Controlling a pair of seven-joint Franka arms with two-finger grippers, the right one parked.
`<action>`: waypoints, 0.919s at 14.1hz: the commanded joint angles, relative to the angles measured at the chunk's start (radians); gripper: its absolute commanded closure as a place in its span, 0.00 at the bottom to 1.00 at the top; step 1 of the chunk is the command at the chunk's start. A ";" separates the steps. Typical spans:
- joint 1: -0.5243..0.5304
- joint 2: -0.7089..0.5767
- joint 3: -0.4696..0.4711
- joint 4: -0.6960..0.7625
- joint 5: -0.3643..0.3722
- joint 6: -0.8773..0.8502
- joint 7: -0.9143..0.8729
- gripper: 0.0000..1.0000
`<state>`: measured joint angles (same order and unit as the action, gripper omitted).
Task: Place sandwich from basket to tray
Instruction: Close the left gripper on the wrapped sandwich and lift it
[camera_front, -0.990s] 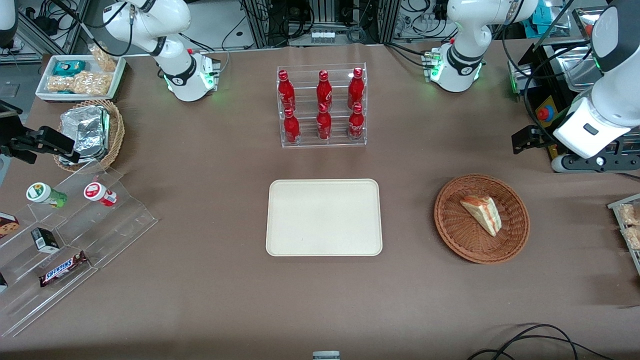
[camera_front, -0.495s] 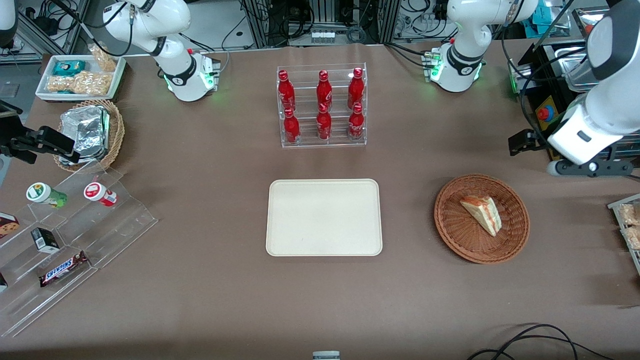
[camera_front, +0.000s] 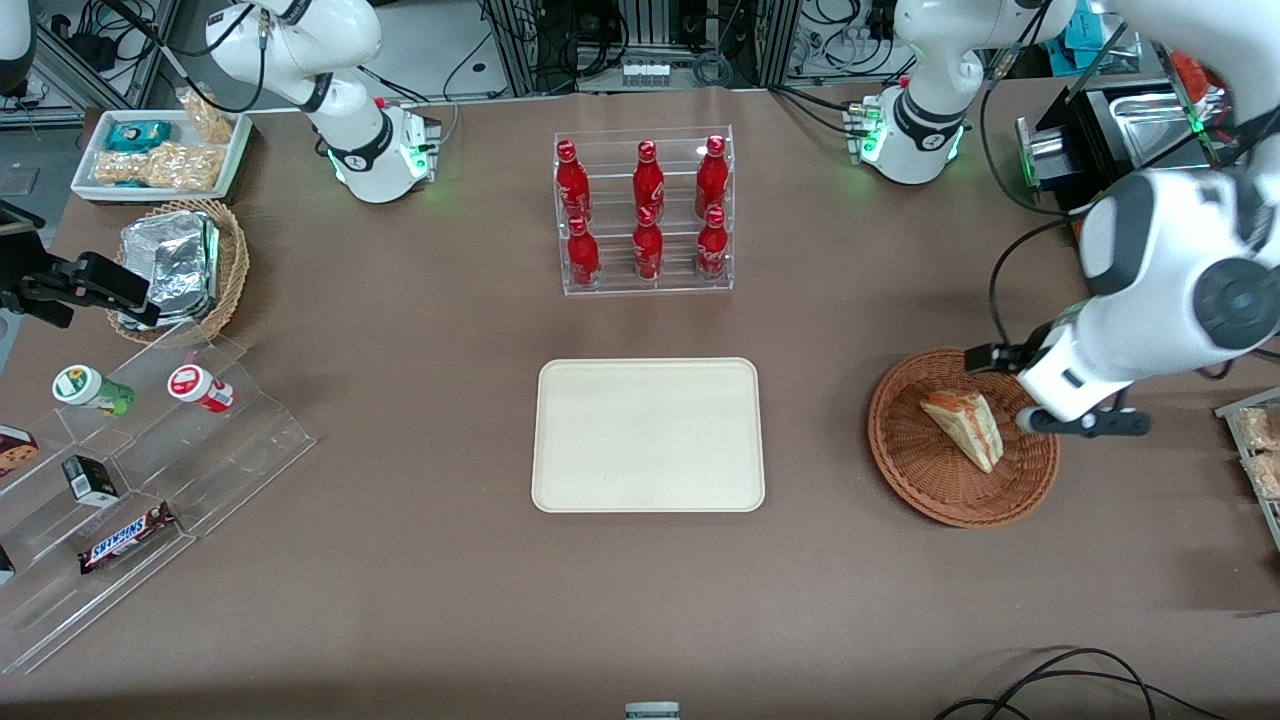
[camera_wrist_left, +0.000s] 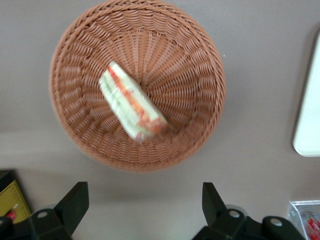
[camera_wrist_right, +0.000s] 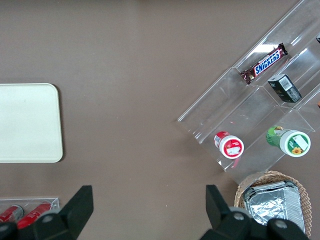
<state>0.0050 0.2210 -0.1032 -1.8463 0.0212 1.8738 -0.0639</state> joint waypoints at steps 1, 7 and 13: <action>0.003 -0.032 0.002 -0.131 0.006 0.160 -0.055 0.00; 0.004 0.060 0.005 -0.202 0.006 0.387 -0.678 0.00; 0.007 0.135 0.040 -0.202 0.008 0.435 -0.757 0.77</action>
<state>0.0133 0.3501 -0.0628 -2.0543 0.0215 2.3008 -0.7910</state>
